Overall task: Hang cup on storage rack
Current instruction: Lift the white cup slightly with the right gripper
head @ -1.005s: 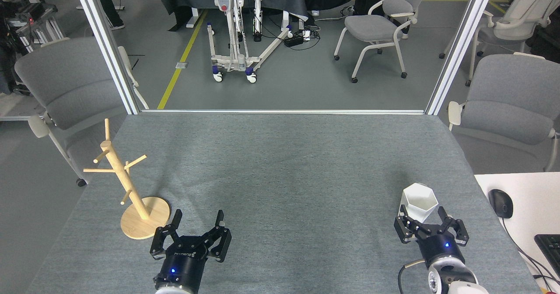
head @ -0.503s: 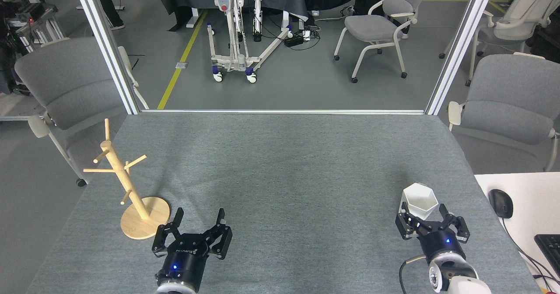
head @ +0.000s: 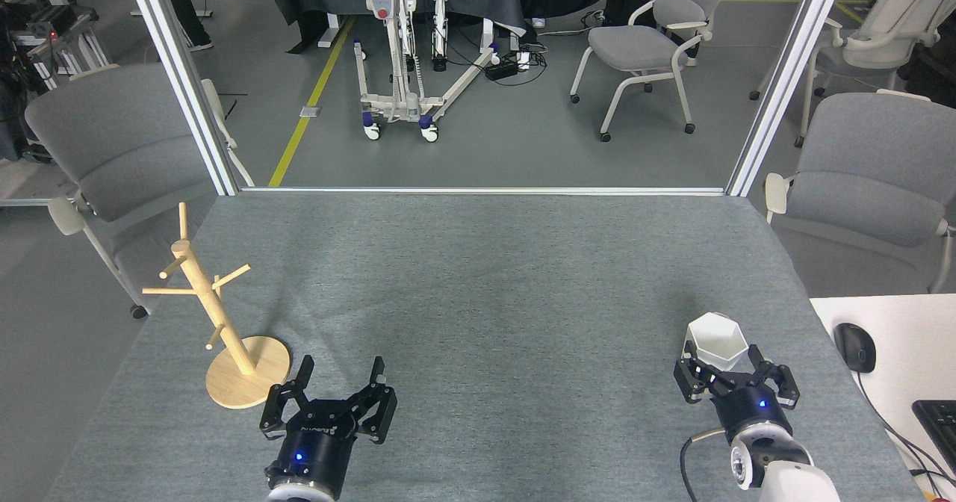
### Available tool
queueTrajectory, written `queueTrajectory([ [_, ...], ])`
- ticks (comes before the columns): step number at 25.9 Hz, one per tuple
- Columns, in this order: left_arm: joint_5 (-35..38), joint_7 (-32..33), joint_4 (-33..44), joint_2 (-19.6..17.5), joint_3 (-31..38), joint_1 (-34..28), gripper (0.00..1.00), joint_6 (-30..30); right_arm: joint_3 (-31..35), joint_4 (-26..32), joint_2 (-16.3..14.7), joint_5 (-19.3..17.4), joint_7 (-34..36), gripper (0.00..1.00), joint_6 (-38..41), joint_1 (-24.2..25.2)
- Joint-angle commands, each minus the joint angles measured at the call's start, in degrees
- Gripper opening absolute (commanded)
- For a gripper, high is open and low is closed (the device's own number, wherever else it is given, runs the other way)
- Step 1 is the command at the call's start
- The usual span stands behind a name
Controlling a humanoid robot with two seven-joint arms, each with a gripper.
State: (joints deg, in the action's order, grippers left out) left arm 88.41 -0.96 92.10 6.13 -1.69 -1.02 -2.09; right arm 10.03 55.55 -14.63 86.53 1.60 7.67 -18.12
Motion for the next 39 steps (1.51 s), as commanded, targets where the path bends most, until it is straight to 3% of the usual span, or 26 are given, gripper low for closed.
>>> queueTrajectory([
  [1, 0.0, 0.0, 0.0, 0.0, 0.0, 0.1, 1.00, 0.0, 0.0, -1.5, 0.0, 0.0, 0.2, 1.00, -0.1, -1.0],
  [23, 0.0, 0.0, -1.3, -0.1, -0.1, 0.8, 1.00, 0.0, 0.0, -8.9, 0.0, 0.4, 0.3, 1.00, -0.4, -6.3],
  [39, -0.1, 0.0, -2.2, 0.0, -0.1, 1.0, 1.00, 0.0, -0.1, -9.4, -0.1, 0.5, 0.2, 0.98, -0.4, -6.7],
])
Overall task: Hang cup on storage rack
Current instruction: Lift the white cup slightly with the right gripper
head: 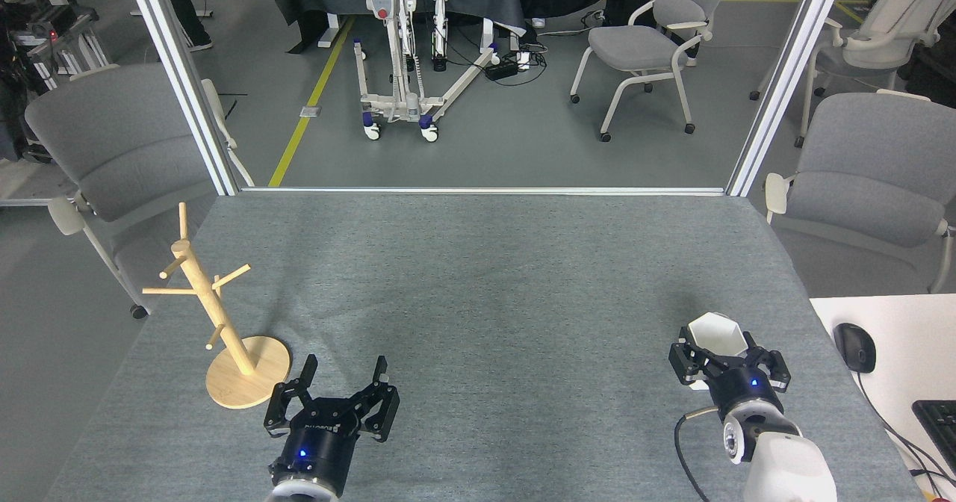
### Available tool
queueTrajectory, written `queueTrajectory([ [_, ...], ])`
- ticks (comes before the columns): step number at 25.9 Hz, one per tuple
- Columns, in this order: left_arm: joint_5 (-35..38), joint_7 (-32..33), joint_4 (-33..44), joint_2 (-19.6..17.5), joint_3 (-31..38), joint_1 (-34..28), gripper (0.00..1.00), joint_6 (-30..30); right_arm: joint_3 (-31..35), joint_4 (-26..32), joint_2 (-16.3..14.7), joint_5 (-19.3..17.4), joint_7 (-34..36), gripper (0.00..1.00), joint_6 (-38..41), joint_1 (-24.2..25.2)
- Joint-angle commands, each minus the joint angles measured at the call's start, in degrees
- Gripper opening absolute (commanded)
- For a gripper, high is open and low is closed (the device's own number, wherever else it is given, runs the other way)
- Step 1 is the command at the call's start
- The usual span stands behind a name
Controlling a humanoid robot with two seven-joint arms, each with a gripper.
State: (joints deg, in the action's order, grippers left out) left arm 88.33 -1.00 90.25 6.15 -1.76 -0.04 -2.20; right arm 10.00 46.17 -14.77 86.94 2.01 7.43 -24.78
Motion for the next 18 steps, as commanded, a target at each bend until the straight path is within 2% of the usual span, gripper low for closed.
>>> queueTrajectory([
  [1, 0.0, -0.1, -0.4, 0.0, 0.0, 0.0, 1.00, 0.1, -0.1, 0.0, 0.0, 0.1, -0.2, 0.96, -0.1, 0.0],
  [5, 0.0, -0.1, -0.5, 0.1, 0.0, 0.1, 1.00, 0.1, -0.1, 0.0, 0.1, 1.0, -0.2, 0.87, -0.1, 0.0],
  [9, 0.0, 0.0, -0.5, 0.1, 0.0, 0.9, 1.00, 0.1, -0.1, -0.1, 0.2, 1.5, -0.3, 0.86, -0.1, 0.0],
  [14, -0.1, 0.0, -0.4, 0.2, 0.1, 2.0, 1.00, 0.2, -0.1, -0.4, 0.1, 1.6, -0.3, 0.65, 0.0, 0.0],
  [16, -0.1, -0.2, -0.4, 0.2, 0.1, 2.3, 1.00, 0.1, 0.0, -0.4, 0.1, 1.5, -0.3, 0.60, 0.0, 0.0],
  [18, -0.1, -0.2, -0.3, 0.2, 0.1, 2.4, 1.00, 0.1, 0.0, -0.1, 0.1, 1.4, -0.3, 0.60, 0.0, 0.0],
])
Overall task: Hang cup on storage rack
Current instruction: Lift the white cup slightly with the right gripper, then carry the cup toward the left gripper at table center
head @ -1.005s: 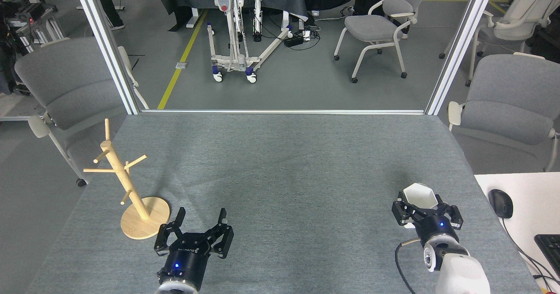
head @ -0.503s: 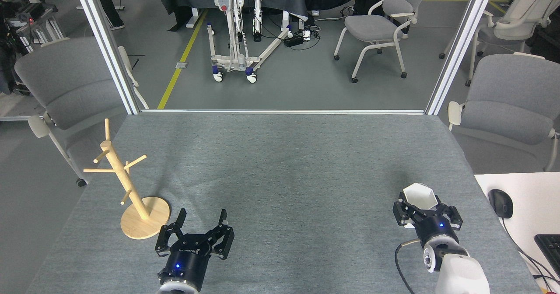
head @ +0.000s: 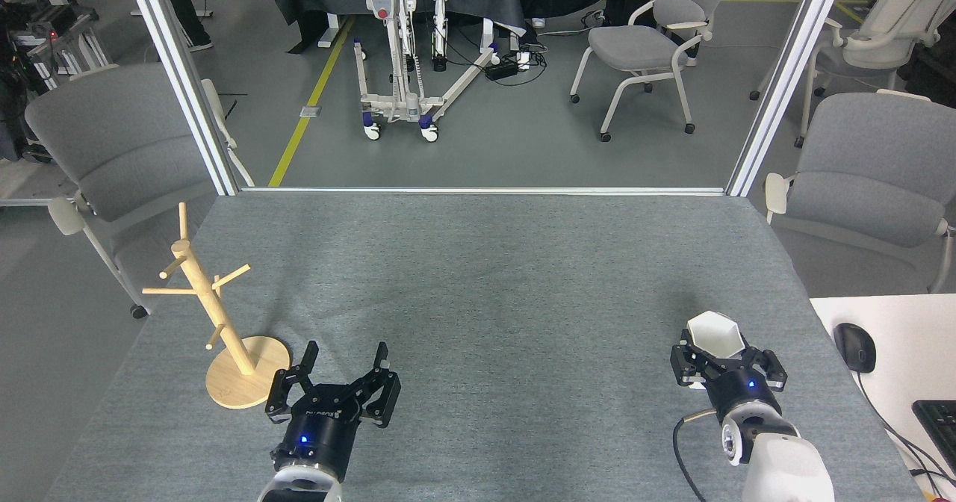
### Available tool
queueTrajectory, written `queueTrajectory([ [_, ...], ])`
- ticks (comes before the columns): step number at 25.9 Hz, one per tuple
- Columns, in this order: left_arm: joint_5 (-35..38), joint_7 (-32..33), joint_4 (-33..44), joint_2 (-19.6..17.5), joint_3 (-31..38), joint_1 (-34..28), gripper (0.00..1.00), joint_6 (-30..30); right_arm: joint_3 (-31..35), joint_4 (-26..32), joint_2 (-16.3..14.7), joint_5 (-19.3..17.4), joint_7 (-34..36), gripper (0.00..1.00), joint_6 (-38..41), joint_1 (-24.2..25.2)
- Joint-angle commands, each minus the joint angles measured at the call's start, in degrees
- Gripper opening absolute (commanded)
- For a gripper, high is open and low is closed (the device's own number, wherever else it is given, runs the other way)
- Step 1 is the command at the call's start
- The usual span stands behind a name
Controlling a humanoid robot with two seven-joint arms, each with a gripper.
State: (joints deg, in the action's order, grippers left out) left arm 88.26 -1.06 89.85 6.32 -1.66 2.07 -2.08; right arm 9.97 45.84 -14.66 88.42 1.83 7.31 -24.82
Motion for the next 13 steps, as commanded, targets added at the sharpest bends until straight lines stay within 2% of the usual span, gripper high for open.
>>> queueTrajectory([
  [1, 0.1, -0.3, 0.1, 0.0, -0.1, 0.4, 1.00, -0.1, 0.1, 0.8, 0.0, -0.2, -0.3, 0.60, 0.1, 0.0],
  [3, 0.1, -0.3, 0.1, -0.1, -0.1, 0.4, 1.00, -0.1, 0.0, 3.2, 0.0, -0.2, -0.5, 0.59, -0.2, -0.1],
  [5, 0.2, -0.3, 0.1, -0.3, -0.2, 0.4, 1.00, -0.2, 0.1, 8.4, 0.2, -0.2, -1.4, 0.58, -2.2, -0.5],
  [10, 1.4, -0.7, -0.2, -1.3, -0.4, -0.1, 0.99, -0.6, 0.6, 25.7, 2.2, -0.5, -15.9, 0.59, -7.3, 0.4],
  [13, 4.7, -0.8, -0.2, -2.1, -1.0, -0.3, 0.99, -1.2, -0.5, 34.1, 5.0, -0.6, -18.5, 0.59, -14.1, 2.1],
])
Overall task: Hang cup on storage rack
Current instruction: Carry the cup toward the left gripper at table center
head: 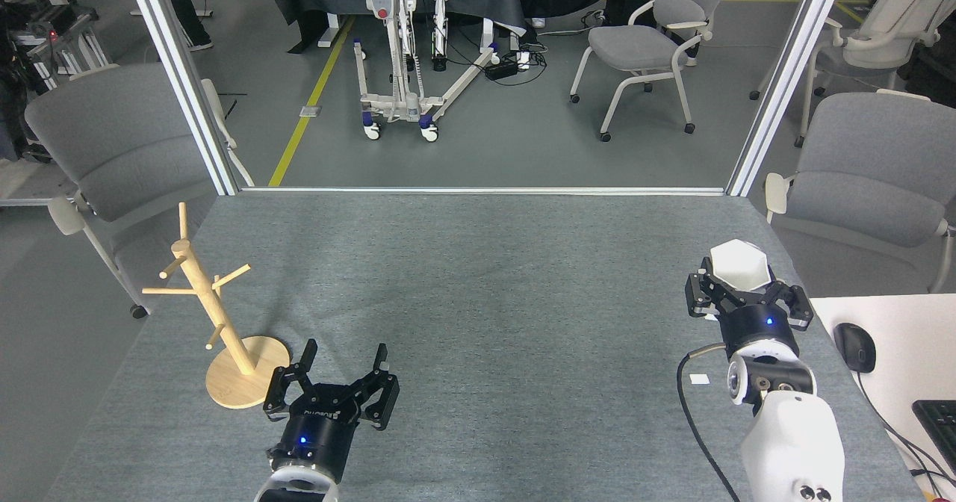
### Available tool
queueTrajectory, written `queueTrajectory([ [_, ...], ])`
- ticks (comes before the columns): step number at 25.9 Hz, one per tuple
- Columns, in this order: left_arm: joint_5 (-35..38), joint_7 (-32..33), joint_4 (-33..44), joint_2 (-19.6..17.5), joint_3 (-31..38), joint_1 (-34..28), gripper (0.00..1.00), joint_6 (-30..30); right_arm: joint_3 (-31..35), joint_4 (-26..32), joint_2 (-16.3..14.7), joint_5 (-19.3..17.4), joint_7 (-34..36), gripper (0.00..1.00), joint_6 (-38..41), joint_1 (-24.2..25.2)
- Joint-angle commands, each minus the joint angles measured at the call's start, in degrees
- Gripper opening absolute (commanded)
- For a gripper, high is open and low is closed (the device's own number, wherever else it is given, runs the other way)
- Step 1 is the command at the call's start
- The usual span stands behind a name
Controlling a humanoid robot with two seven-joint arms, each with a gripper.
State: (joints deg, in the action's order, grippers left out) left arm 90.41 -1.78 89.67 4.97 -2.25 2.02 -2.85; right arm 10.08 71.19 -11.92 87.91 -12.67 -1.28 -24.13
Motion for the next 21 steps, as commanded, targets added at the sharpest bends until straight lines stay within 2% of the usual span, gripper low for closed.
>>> queueTrajectory([
  [1, 4.4, -0.2, 0.0, -1.0, -1.3, -0.3, 0.99, -0.8, -1.6, 11.4, 3.2, -0.1, -4.2, 0.59, -8.5, 2.0],
  [3, 9.3, -0.9, 0.0, -2.0, -5.8, -1.0, 0.99, -2.3, -5.4, 15.6, 5.3, 0.0, -5.0, 0.59, -14.6, 1.9],
  [7, 18.7, -5.3, -0.6, -3.3, -14.5, -1.6, 0.99, -2.4, -14.8, 20.8, 5.9, 0.4, -11.1, 0.59, -26.1, 0.1],
  [11, 20.2, -5.3, -3.5, -2.5, -20.3, -0.3, 0.99, -2.1, -25.6, 22.7, 6.6, 3.1, -15.4, 0.60, -37.1, -1.2],
  [14, 20.3, -4.8, -5.8, -1.0, -22.4, 3.9, 0.99, -1.7, -33.8, 22.7, 7.5, 6.2, -19.8, 0.60, -45.8, -1.5],
  [17, 20.7, -4.6, -7.7, 1.1, -22.5, 7.6, 0.99, -1.7, -38.5, 22.5, 7.5, 7.4, -24.0, 0.61, -50.2, -1.6],
  [21, 22.8, -3.5, -11.1, 2.8, -22.5, 11.8, 0.99, -1.7, -42.4, 21.4, 7.6, 7.7, -27.5, 0.60, -50.7, -1.3],
])
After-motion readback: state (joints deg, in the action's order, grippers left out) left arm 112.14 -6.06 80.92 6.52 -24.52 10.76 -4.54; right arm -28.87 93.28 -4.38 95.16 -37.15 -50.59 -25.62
